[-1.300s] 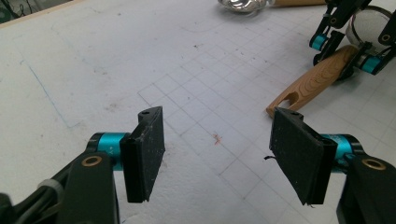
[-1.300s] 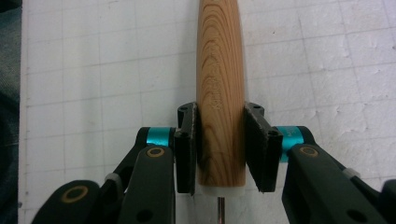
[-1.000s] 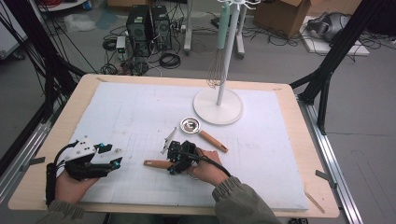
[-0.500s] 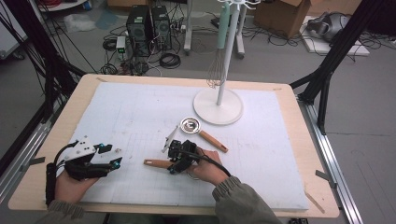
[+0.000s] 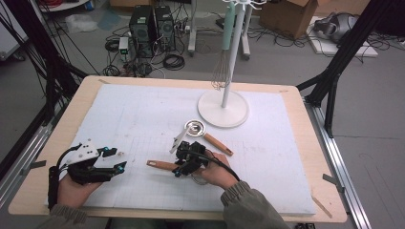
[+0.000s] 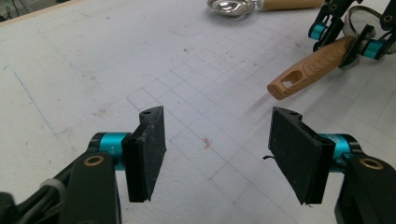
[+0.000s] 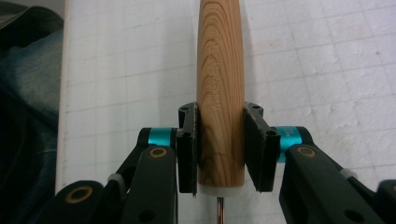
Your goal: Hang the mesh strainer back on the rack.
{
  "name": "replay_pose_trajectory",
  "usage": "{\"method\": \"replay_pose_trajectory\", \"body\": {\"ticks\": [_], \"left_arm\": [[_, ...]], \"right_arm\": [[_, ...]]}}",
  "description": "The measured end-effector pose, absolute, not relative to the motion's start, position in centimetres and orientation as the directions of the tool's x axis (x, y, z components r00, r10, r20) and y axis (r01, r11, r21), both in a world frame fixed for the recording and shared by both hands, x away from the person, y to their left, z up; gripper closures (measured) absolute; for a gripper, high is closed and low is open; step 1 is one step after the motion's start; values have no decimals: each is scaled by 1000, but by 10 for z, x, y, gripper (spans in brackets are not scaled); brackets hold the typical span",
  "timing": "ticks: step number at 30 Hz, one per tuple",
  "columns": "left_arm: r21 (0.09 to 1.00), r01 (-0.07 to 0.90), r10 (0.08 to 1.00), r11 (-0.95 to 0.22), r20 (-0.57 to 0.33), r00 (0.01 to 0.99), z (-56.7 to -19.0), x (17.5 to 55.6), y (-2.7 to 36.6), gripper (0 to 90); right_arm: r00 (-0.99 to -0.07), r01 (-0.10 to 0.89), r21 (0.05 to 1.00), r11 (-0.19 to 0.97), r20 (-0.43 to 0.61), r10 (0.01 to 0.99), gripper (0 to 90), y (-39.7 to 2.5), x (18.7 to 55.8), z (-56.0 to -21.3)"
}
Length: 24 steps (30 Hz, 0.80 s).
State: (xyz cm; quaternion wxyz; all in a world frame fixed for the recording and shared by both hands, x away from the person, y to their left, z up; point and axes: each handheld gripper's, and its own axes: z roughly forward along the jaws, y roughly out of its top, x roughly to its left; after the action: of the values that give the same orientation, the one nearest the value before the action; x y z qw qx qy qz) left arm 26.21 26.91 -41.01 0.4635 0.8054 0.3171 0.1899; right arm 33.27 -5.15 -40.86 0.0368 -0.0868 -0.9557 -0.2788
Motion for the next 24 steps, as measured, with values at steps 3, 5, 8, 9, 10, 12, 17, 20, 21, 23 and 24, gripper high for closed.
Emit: {"method": "replay_pose_trajectory", "body": {"ticks": [3, 5, 8, 9, 10, 12, 17, 20, 21, 23, 24], "left_arm": [[869, 329, 676, -370, 9, 737, -410, 262, 267, 367], [870, 326, 667, -369, 4, 745, -409, 262, 265, 367], [873, 320, 654, -367, -2, 756, -408, 262, 263, 367], [873, 317, 646, -370, -3, 763, -408, 262, 262, 367], [874, 315, 640, -370, -6, 768, -408, 262, 260, 367], [876, 308, 625, -371, -10, 780, -407, 262, 258, 367], [877, 294, 584, -380, -19, 812, -405, 261, 247, 366], [875, 285, 559, -391, -20, 829, -403, 261, 240, 367], [874, 282, 551, -397, -19, 835, -403, 261, 239, 367], [877, 278, 541, -392, -25, 841, -402, 260, 235, 368], [875, 273, 531, -400, -21, 847, -401, 260, 233, 368]], "right_arm": [[-982, 187, 532, 826, 123, 143, 691, -54, 332, -407], [-981, 192, 538, 821, 121, 150, 692, -56, 332, -404], [-981, 191, 548, 814, 121, 149, 691, -59, 331, -399], [-982, 190, 554, 811, 118, 150, 691, -60, 331, -398], [-983, 185, 565, 804, 113, 146, 691, -62, 331, -396], [-984, 181, 577, 796, 114, 140, 691, -64, 331, -393], [-985, 172, 598, 783, 108, 134, 691, -70, 325, -387], [-985, 174, 606, 776, 110, 135, 691, -75, 321, -383], [-985, 172, 611, 773, 105, 136, 691, -77, 320, -382], [-985, 171, 624, 763, 106, 134, 691, -81, 318, -379], [-985, 171, 632, 756, 104, 136, 691, -82, 317, -378]]}}
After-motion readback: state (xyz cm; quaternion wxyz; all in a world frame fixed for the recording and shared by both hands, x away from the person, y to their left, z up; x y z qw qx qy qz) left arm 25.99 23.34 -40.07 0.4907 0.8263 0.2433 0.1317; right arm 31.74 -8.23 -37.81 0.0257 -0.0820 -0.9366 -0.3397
